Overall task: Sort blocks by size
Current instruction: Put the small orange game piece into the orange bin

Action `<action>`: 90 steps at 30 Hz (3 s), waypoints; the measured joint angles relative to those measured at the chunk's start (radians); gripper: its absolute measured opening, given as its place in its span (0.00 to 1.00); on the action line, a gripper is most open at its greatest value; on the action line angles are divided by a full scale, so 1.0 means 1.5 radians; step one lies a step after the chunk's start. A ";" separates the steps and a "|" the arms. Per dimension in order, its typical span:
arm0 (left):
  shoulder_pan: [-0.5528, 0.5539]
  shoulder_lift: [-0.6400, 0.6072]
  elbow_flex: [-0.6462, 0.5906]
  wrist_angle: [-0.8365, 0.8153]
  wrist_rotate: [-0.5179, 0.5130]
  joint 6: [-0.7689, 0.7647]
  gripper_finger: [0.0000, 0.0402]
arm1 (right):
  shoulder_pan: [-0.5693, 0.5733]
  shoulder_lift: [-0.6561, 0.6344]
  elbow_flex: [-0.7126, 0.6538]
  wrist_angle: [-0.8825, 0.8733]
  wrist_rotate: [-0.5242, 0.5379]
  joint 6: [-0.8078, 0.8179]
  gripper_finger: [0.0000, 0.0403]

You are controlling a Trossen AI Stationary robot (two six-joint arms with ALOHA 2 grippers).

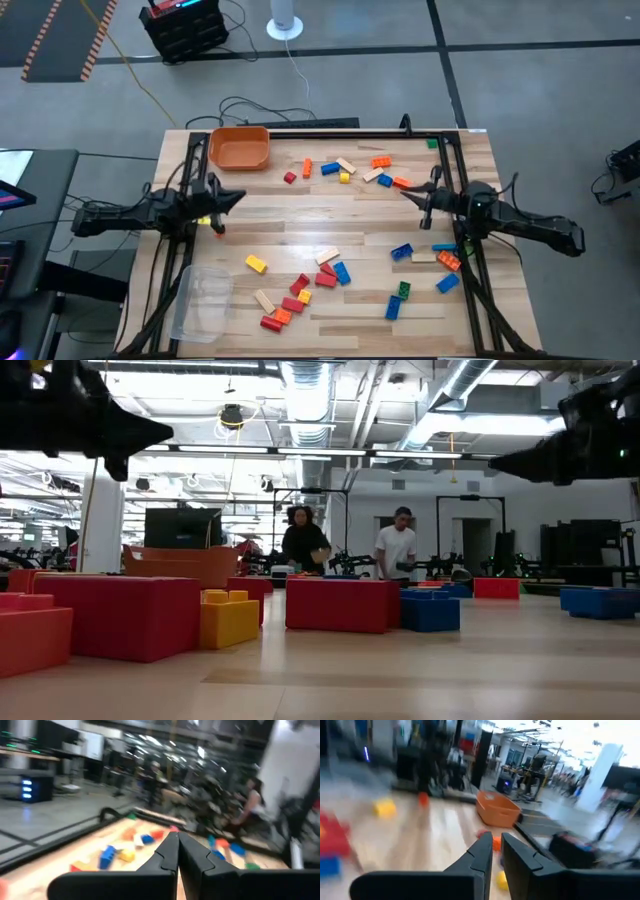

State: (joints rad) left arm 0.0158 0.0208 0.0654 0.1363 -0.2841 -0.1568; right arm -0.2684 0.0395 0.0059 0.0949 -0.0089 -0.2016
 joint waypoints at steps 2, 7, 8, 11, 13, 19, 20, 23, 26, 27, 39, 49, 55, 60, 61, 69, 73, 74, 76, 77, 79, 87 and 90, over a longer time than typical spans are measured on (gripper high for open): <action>0.000 -0.001 0.000 -0.006 0.022 0.015 0.00 | 0.000 0.000 0.000 0.042 -0.003 0.089 0.18; 0.000 -0.001 0.000 -0.028 0.071 -0.004 0.00 | -0.001 0.000 0.000 0.140 -0.005 0.266 0.18; 0.000 -0.001 0.000 -0.029 0.076 -0.016 0.00 | -0.001 0.000 0.000 0.148 -0.005 0.288 0.18; 0.000 0.002 0.000 -0.029 0.085 -0.041 0.00 | -0.001 0.000 0.000 0.162 -0.006 0.308 0.18; 0.000 0.015 0.001 -0.029 0.085 -0.053 0.00 | -0.001 0.000 0.000 0.160 -0.006 0.307 0.18; 0.001 0.120 0.004 0.008 0.017 -0.061 0.00 | -0.001 0.058 0.021 0.158 -0.007 0.291 0.18; 0.001 0.145 0.011 0.010 -0.005 -0.056 0.00 | -0.001 0.080 0.032 0.161 -0.007 0.283 0.18; 0.011 0.224 0.049 0.008 -0.038 -0.040 0.00 | -0.005 0.160 0.070 0.165 -0.006 0.271 0.18; 0.023 0.305 0.103 -0.019 -0.039 -0.053 0.00 | -0.006 0.260 0.107 0.162 -0.005 0.271 0.18; 0.025 0.329 0.128 -0.051 -0.036 -0.057 0.00 | -0.004 0.294 0.118 0.163 -0.004 0.267 0.18; 0.009 0.643 0.505 -0.733 0.039 -0.133 0.29 | 0.087 0.603 0.190 0.188 -0.004 0.206 0.51; -0.060 0.805 0.547 -0.955 0.069 -0.151 0.60 | 0.124 0.685 0.190 0.236 0.043 0.181 0.69; -0.107 0.867 0.543 -0.955 0.082 -0.125 0.65 | 0.138 0.686 0.190 0.237 0.048 0.181 0.69; -0.151 0.890 0.495 -0.945 0.082 -0.099 0.65 | 0.161 0.698 0.191 0.235 0.063 0.179 0.69; -0.156 0.891 0.484 -0.947 0.082 -0.107 0.65 | 0.165 0.704 0.191 0.236 0.066 0.179 0.69; -0.163 0.857 0.446 -0.896 0.082 -0.181 0.65 | 0.168 0.740 0.191 0.266 0.098 0.163 0.69; -0.158 0.852 0.412 -0.871 0.082 -0.178 0.65 | 0.170 0.748 0.191 0.282 0.098 0.155 0.69; -0.154 0.853 0.401 -0.861 0.082 -0.175 0.65 | 0.170 0.750 0.191 0.282 0.098 0.154 0.69; -0.142 0.856 0.394 -0.855 0.082 -0.176 0.65 | 0.170 0.752 0.191 0.283 0.098 0.154 0.69; -0.138 0.856 0.394 -0.853 0.082 -0.179 0.65 | 0.170 0.752 0.191 0.283 0.098 0.156 0.69; -0.132 0.855 0.396 -0.848 0.080 -0.188 0.65 | 0.170 0.751 0.191 0.287 0.098 0.157 0.69; -0.091 0.860 0.383 -0.815 0.103 -0.216 0.64 | 0.170 0.751 0.191 0.304 0.097 0.156 0.69; -0.083 0.860 0.373 -0.798 0.103 -0.211 0.62 | 0.174 0.751 0.191 0.306 0.097 0.157 0.69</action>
State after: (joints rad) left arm -0.1086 1.3113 0.6242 -1.0604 -0.1296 -0.4739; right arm -0.0080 1.1656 0.2928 0.5537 0.1368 0.0334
